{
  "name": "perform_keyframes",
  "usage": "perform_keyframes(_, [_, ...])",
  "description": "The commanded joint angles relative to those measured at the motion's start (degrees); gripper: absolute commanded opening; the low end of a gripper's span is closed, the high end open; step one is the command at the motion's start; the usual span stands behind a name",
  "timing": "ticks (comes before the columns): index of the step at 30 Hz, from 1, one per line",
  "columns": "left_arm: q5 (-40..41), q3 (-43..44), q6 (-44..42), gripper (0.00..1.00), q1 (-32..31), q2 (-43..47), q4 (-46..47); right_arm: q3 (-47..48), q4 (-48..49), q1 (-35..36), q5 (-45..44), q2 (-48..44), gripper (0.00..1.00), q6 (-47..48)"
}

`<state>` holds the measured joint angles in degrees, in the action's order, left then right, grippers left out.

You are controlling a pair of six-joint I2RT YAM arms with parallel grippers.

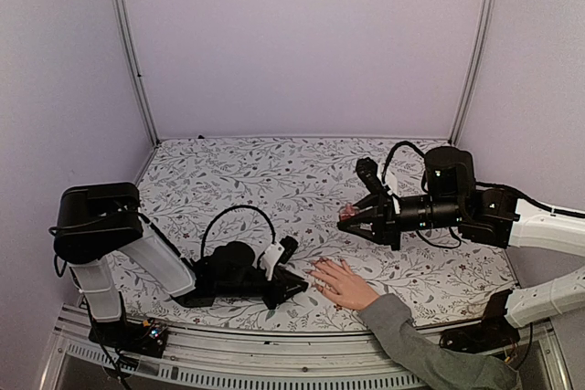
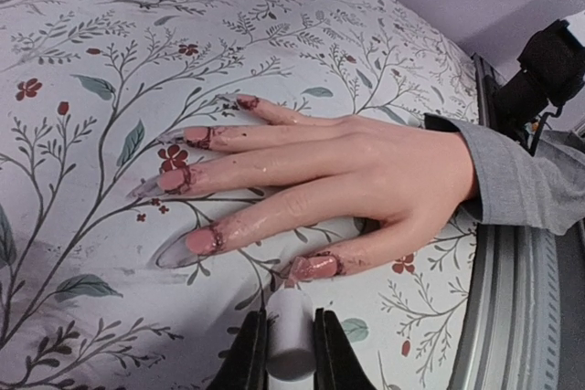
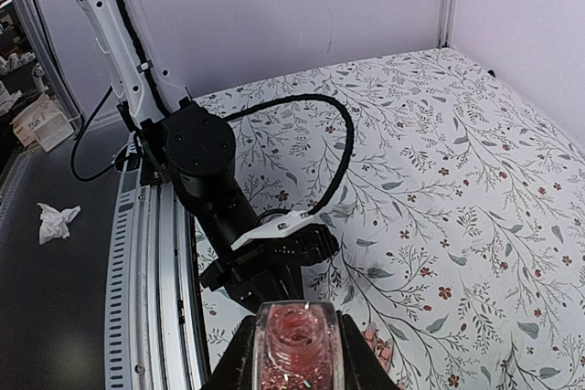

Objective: Paint the nails
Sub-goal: Paint the nail polish on the nail.

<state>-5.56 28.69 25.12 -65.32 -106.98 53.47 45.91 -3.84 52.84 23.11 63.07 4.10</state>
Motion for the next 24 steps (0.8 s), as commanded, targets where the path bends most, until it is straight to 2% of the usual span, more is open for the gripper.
perform_keyframes(1, [0.2, 1.0, 0.0, 0.0, 0.9, -0.9, -1.0, 0.3, 1.3, -0.3, 0.2, -0.2, 0.0, 0.1])
perform_keyframes(24, [-0.6, 0.1, -2.0, 0.0, 0.2, 2.4, -0.2, 0.3, 1.3, -0.3, 0.2, -0.3, 0.0, 0.1])
